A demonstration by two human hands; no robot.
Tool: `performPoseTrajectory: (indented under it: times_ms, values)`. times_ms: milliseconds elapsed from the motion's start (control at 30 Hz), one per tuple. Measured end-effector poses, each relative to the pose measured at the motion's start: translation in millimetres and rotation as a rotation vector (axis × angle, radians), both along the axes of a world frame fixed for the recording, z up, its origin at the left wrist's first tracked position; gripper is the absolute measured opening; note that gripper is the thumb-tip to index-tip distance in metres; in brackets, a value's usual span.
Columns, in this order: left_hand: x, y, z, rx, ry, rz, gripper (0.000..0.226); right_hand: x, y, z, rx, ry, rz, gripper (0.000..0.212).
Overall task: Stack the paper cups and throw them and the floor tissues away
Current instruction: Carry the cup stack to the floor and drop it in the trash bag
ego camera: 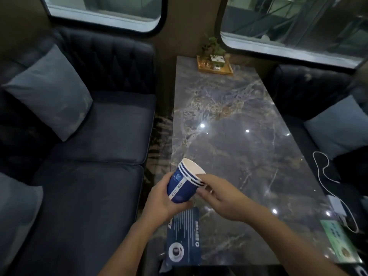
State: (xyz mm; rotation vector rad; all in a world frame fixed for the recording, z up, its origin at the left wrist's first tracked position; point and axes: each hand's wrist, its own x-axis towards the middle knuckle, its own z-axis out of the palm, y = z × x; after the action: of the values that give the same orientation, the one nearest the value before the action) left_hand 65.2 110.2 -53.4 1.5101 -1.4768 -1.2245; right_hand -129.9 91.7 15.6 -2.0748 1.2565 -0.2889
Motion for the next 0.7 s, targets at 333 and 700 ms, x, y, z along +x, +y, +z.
performPoseTrajectory:
  times_ms: [333,700]
  values:
    - [-19,34,-19,0.074,0.003,-0.028,0.081,-28,32,-1,-0.014,0.041,-0.028,0.024]
    - [-91,119,-14,0.027,-0.045,-0.151,0.083,-114,147,-17,-0.084,-0.010,-0.222,0.029]
